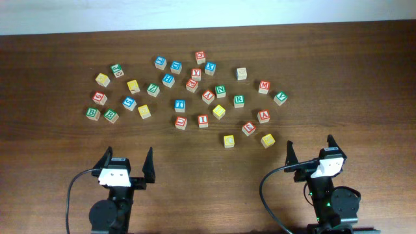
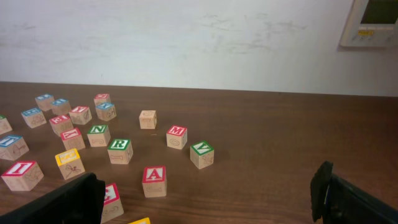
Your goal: Spell out ICRA
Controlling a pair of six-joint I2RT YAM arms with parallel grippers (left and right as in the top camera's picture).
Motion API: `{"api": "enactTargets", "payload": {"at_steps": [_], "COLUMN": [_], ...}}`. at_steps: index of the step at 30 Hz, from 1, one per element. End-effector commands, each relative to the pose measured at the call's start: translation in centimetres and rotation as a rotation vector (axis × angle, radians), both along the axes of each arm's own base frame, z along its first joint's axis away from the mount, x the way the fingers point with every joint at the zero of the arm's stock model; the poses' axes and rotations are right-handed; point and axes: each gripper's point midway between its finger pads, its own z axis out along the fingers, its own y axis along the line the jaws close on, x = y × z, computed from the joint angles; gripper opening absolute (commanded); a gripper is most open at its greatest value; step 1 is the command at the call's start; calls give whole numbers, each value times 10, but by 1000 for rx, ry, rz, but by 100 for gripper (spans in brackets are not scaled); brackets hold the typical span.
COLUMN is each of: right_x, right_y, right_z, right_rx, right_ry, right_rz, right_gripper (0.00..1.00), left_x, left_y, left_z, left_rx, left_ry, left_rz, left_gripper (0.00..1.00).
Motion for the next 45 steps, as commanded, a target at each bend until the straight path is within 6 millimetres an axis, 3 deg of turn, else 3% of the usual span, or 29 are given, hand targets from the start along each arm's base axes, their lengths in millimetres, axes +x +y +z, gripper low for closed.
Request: {"api": "enactTargets", "payload": {"at_steps": [1, 19, 21, 22, 23, 26, 28, 29, 33, 37, 40, 45], "right_x": [0, 0, 0, 0, 0, 0, 0, 0, 0, 0, 0, 0], "right_y": [-1, -1, -1, -1, -1, -1, -1, -1, -1, -1, -1, -1], "right_z": [-2, -2, -2, -2, -2, -2, -2, -2, -2, -2, -2, -2], "right_rx": [2, 2, 2, 2, 2, 2, 2, 2, 2, 2, 2, 2], "right_ry": [3, 3, 3, 3, 3, 3, 3, 3, 3, 3, 3, 3], "right_rz": [-4, -4, -4, -4, -4, -4, -4, -4, -4, -4, -4, -4], "right_gripper": [98, 98, 98, 99, 98, 98, 98, 98, 98, 98, 98, 98], "left_x": [0, 0, -4, -13, -20, -26, -30, -37, -56, -64, -61, -46], "left_y": [-2, 0, -26, -56, -71, -81, -87, -91, -85, -79, -79, -90], "left_z": [-2, -2, 2, 6, 7, 13, 37, 61, 125, 157, 175, 225], "left_rx": [12, 10, -73, -123, -128, -128, -110, -94, -212, -297, -311, -151], "left_ry": [3, 3, -2, 0, 0, -19, -125, -227, -459, -484, -403, -294], "left_rz": [-11, -2, -146, -326, -422, -494, -539, -578, -589, -581, -568, -587], "left_gripper": [99, 99, 99, 99, 99, 99, 99, 99, 99, 99, 99, 99]}}
